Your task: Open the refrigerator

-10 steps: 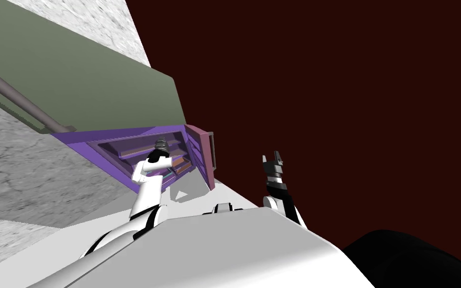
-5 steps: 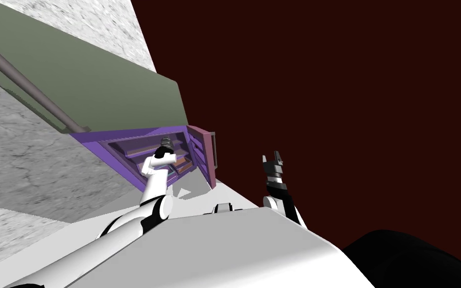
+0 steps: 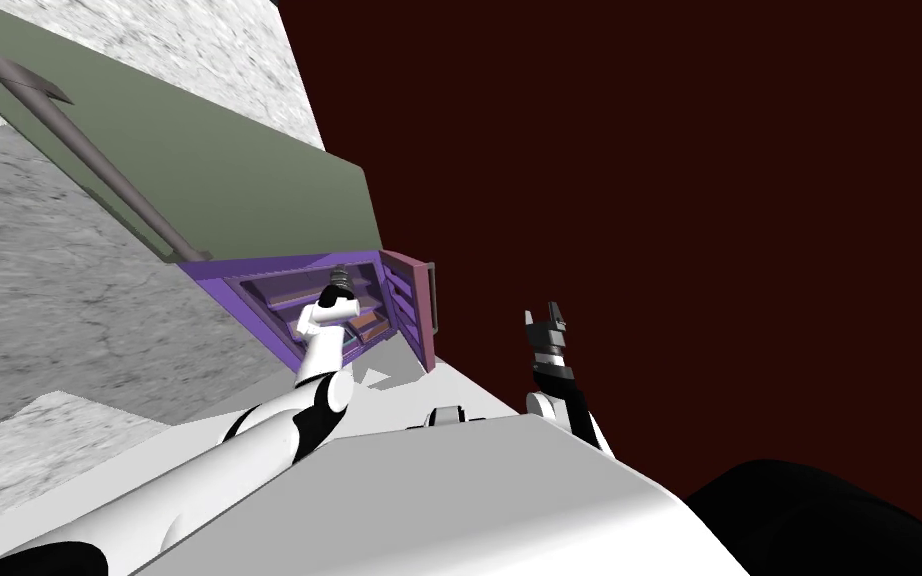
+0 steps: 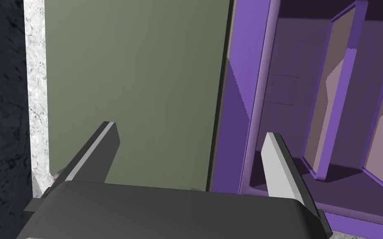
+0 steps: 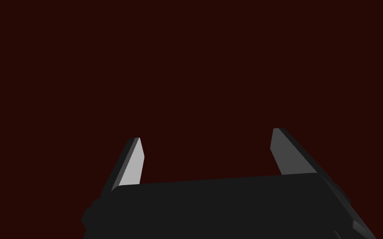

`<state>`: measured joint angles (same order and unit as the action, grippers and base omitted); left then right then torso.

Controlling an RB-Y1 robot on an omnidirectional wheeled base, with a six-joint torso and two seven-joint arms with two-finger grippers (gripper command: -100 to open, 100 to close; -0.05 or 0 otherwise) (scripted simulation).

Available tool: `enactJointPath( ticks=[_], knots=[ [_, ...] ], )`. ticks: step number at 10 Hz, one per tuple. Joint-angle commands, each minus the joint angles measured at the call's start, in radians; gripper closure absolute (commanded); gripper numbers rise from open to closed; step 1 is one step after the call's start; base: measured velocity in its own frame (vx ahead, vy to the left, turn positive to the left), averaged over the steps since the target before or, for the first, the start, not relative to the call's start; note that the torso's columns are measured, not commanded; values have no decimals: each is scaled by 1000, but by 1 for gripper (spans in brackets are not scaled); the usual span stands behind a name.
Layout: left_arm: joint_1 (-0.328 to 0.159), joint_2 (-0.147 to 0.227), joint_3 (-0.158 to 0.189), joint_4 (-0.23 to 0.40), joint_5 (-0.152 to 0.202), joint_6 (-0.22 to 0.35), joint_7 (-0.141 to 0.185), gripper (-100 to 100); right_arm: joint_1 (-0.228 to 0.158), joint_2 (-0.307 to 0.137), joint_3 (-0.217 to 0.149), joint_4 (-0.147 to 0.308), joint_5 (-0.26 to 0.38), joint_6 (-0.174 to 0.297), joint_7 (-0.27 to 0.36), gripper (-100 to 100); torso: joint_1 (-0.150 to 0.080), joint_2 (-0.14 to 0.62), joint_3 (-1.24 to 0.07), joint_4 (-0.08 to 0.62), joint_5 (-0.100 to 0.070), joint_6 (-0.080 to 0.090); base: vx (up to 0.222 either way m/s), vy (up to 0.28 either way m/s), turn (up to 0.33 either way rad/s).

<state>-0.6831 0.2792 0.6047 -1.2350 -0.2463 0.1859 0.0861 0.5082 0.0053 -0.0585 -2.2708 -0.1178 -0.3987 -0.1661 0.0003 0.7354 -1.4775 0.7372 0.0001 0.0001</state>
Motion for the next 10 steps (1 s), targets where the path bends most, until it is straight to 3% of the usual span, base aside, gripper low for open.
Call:
enactJointPath(
  ticks=[1,2,3,5,6,9,10],
  knots=[
    [-13,0,-2,77,3,1,1,-100,0,0,0,0,0,0,0,0,1,-1,-1,-1,1,0,9,-1,4],
    [-13,0,-2,85,3,1,1,-100,0,0,0,0,0,0,0,0,1,-1,-1,0,0,0,10,3,2],
    [-60,10,30,118,5,-44,-49,-100,0,0,0,0,0,0,0,0,0,1,1,0,0,0,-72,-24,130],
    [-105,10,30,149,5,-80,-56,-100,0,0,0,0,0,0,0,0,-1,8,5,3,0,0,-84,-12,93],
    [-148,10,30,197,5,-80,-56,-100,0,0,0,0,0,0,0,0,-1,4,3,2,0,1,-27,-8,-26],
    [-159,10,30,293,5,-80,-56,-100,0,0,0,0,0,0,0,0,1,-1,-1,0,0,0,4,-2,-2],
    [-219,20,62,345,8,-142,-110,-100,0,0,0,0,0,0,0,0,0,1,0,0,0,0,-94,-7,230]
  ],
)
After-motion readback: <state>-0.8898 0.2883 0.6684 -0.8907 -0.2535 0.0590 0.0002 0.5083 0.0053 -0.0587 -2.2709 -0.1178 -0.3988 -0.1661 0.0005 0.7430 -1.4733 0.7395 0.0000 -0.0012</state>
